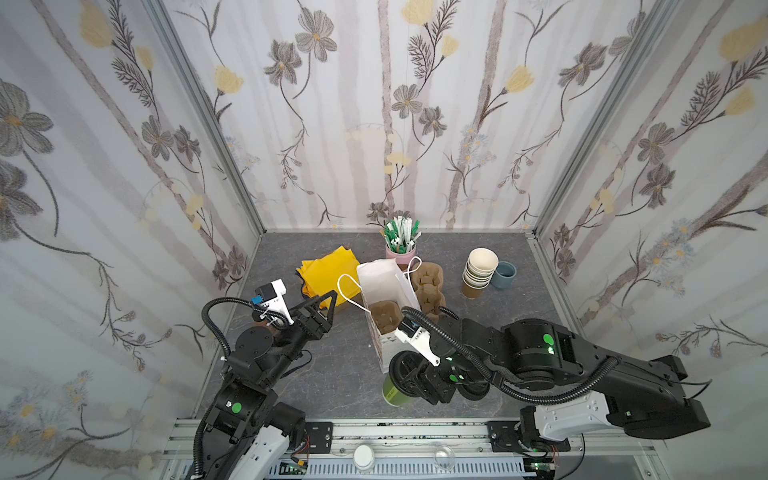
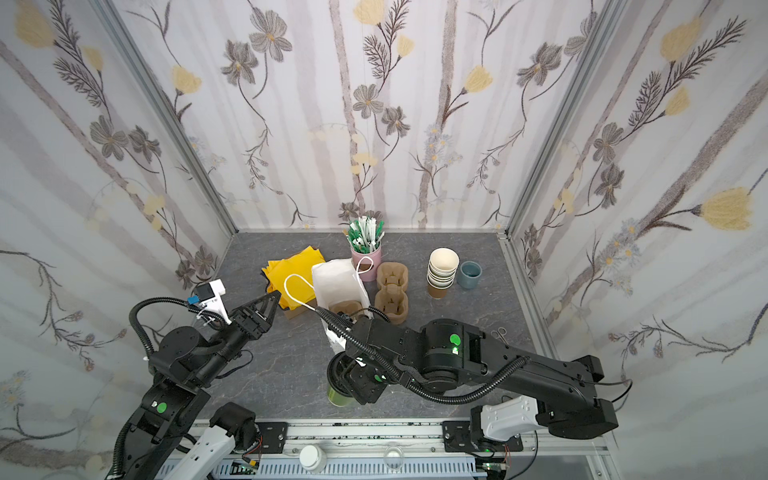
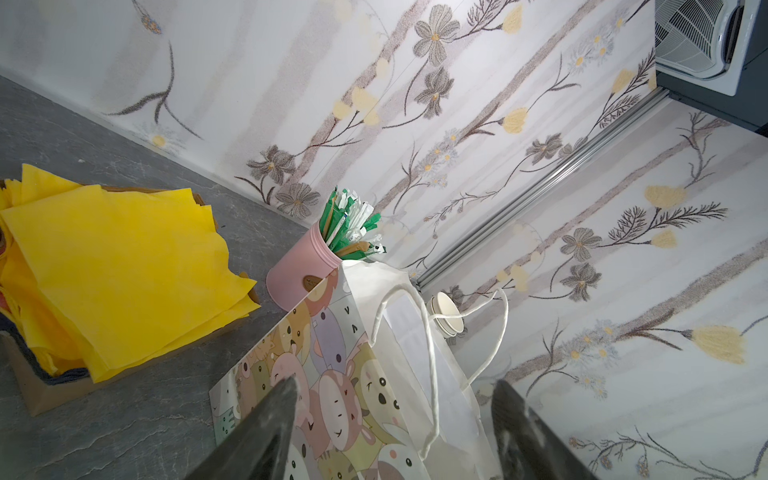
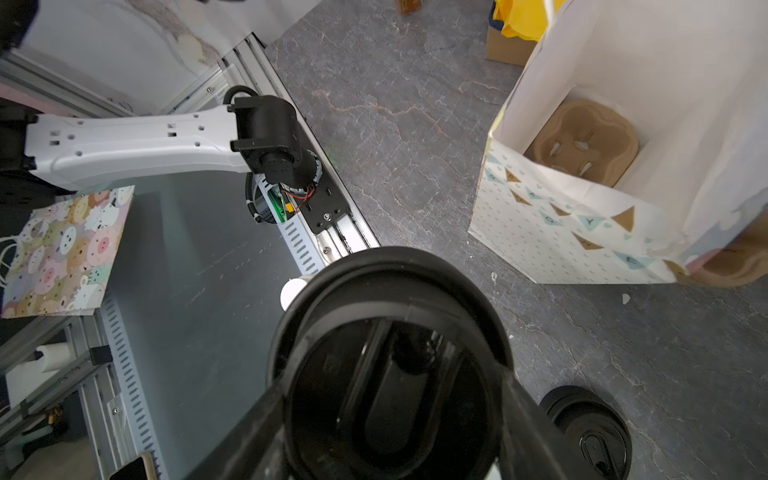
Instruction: Pack the takeout coffee
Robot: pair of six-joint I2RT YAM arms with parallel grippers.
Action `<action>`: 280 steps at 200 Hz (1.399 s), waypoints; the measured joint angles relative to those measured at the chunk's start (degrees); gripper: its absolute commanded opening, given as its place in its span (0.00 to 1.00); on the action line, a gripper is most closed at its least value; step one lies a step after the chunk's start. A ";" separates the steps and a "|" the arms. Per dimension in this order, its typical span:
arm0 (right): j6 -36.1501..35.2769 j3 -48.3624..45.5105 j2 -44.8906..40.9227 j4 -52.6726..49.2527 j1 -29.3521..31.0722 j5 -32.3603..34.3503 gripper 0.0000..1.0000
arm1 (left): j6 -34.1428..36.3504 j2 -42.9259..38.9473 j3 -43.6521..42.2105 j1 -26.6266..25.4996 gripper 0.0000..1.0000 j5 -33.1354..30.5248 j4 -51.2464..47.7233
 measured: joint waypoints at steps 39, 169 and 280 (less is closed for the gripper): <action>0.09 8.72 0.66 -1.53 -0.96 2.40 0.58 | 0.00 0.96 0.28 0.00 0.75 1.09 0.00; -0.79 28.96 14.99 -6.73 -17.46 5.86 0.59 | 0.26 2.73 0.57 0.00 0.74 3.04 0.00; -3.72 33.68 31.12 -13.22 -21.62 9.03 0.59 | 0.20 2.14 -0.04 0.00 0.74 3.37 0.00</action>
